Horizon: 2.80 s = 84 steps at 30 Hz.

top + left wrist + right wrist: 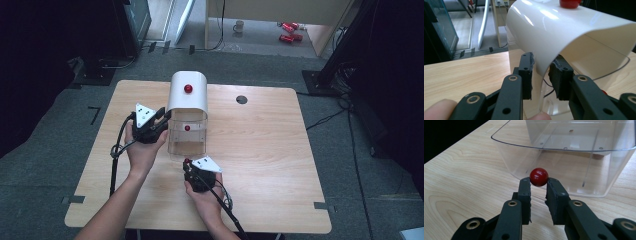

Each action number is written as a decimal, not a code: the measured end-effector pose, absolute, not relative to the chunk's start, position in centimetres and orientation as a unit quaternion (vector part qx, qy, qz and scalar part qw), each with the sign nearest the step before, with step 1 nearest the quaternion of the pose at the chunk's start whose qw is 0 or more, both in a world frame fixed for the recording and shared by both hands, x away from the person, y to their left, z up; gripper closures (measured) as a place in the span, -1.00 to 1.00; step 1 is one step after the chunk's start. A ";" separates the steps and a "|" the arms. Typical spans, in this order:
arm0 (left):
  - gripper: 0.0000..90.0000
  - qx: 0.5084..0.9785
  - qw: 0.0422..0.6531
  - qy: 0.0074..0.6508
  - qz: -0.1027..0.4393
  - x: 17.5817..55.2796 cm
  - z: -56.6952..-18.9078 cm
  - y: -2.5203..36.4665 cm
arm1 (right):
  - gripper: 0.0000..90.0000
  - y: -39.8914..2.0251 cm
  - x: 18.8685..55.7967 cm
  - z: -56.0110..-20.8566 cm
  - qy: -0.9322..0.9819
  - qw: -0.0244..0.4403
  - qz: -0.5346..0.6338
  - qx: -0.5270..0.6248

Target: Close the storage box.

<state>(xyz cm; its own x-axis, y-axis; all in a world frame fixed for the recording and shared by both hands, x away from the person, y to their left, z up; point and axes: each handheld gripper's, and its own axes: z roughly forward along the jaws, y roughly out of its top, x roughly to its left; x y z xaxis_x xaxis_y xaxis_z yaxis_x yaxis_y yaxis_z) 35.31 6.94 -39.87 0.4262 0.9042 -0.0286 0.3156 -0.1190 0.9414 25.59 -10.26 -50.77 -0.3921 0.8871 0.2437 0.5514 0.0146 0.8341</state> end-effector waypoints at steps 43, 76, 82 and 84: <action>0.94 0.689 0.441 0.460 0.346 33.8 -39.5 5.2 | 0.65 -11.4 28.5 -49.9 0.701 0.181 0.472 0.503; 0.96 0.686 0.438 0.467 0.347 34.4 -39.4 5.4 | 0.67 -12.2 32.6 -48.5 0.698 0.198 0.488 0.486; 0.96 0.684 0.436 0.470 0.347 34.6 -39.4 5.3 | 0.67 -12.9 32.9 -48.6 0.691 0.198 0.487 0.496; 0.95 0.684 0.436 0.471 0.347 34.5 -39.4 5.3 | 0.67 -12.9 33.0 -48.7 0.693 0.199 0.485 0.495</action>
